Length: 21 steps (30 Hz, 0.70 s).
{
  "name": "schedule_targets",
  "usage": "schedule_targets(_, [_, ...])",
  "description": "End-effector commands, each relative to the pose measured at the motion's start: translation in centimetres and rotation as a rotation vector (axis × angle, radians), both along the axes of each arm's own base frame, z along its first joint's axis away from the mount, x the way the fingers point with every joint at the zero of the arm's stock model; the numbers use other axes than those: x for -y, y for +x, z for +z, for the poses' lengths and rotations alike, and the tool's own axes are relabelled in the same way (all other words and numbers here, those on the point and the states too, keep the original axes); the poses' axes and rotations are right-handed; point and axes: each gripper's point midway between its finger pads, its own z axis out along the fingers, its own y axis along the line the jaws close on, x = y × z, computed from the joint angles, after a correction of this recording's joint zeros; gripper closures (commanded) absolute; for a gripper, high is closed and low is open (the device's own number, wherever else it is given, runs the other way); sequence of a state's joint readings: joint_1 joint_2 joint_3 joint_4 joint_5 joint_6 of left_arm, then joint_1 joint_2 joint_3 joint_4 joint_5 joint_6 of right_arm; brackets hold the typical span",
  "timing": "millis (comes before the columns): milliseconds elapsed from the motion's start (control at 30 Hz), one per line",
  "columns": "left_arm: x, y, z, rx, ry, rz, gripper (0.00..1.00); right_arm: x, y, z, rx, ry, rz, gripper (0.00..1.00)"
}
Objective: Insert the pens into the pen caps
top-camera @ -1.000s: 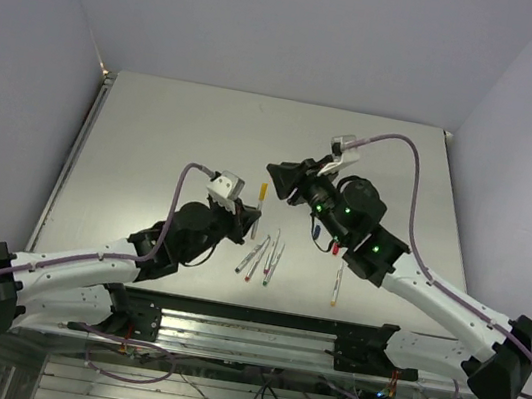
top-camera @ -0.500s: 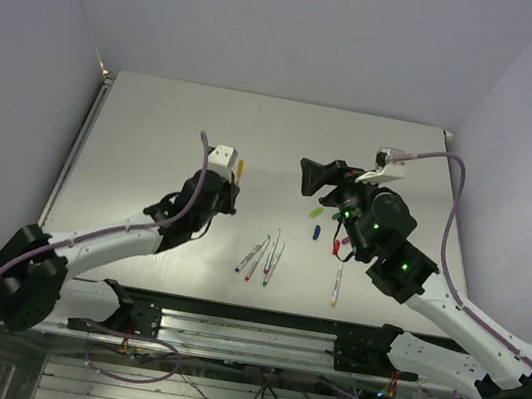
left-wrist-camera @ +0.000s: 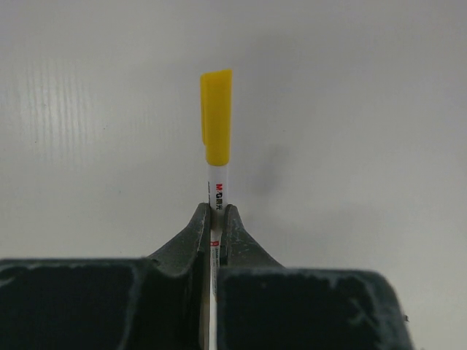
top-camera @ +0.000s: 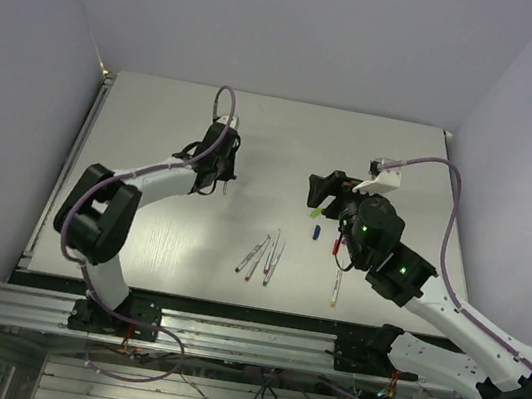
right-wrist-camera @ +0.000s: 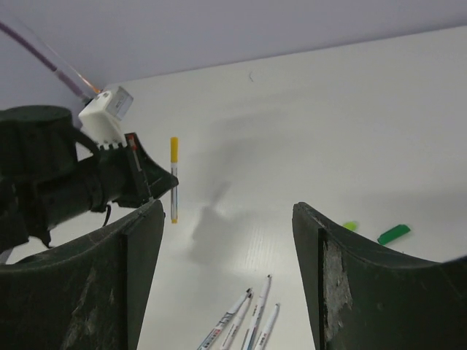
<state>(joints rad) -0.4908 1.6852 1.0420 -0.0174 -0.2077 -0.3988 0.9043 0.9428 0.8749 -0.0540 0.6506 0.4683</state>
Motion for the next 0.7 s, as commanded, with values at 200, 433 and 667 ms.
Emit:
schedule_targets(200, [-0.2,2.3,-3.7,-0.158,0.059,-0.012,0.93,1.3,-0.8,-2.3,-0.057,-0.008,-0.033,0.3])
schedule_targets(433, [-0.4,3.2,-5.5,-0.2,0.084,0.025,0.93,1.5,-1.0,-3.2,-0.072,-0.011,-0.03,0.3])
schedule_targets(667, [1.1,4.4,-6.1,-0.216,0.006,0.028,0.93,1.2,-1.0,-4.4,-0.088,-0.025,-0.026,0.3])
